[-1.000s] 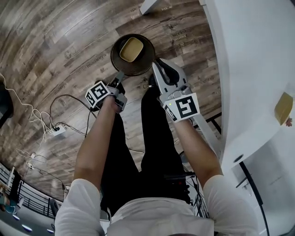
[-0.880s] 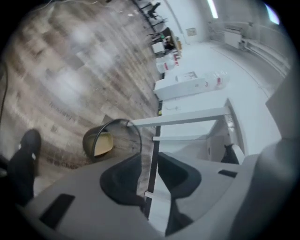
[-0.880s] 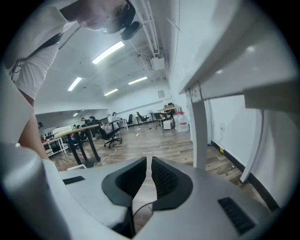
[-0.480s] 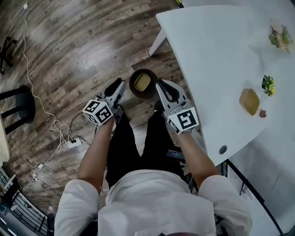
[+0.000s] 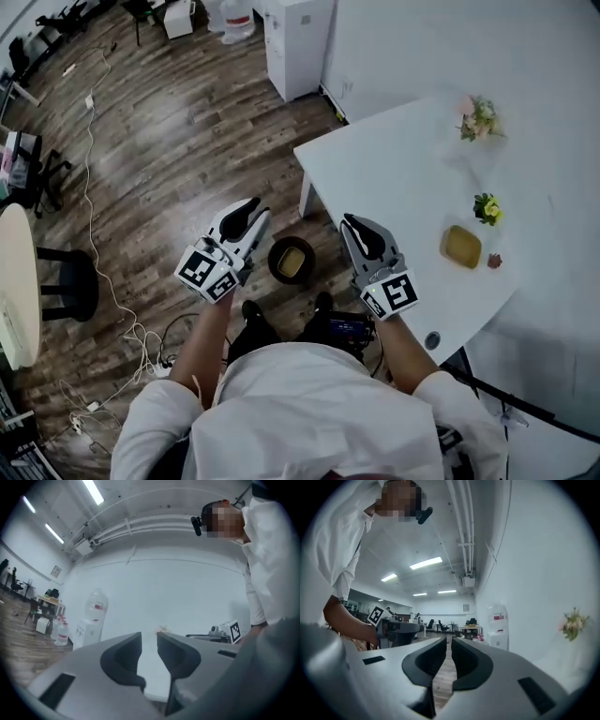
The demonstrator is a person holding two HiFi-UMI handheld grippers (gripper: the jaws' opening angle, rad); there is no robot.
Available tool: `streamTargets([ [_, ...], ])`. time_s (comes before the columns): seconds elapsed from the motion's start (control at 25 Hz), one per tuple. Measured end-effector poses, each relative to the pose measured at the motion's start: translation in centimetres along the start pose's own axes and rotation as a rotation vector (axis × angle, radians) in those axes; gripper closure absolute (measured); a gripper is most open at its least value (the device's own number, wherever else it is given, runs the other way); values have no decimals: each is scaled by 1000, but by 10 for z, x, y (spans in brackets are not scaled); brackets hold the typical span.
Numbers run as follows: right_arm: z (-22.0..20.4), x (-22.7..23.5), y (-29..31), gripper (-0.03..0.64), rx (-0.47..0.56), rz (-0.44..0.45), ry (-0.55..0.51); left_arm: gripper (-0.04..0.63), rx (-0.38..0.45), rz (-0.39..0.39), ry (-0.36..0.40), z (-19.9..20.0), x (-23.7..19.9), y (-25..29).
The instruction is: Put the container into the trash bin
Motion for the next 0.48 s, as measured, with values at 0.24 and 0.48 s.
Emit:
streamTargets([
  [0.24,43,15,-17,558,113,9,-27,492,49,-82,99,57,21,24],
  [0.48,45,28,-39,558,145,-76,8,492,47,-149,136,65,42,39],
])
Point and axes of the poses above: the fingertips, and each gripper's own axes: y forward along the fingers, x to its right, z out of its top, the point moved 6 cm from there along -y, backward along the fingers, and after that the axes turned 4 degrees about -y, right-handed, at the moved point
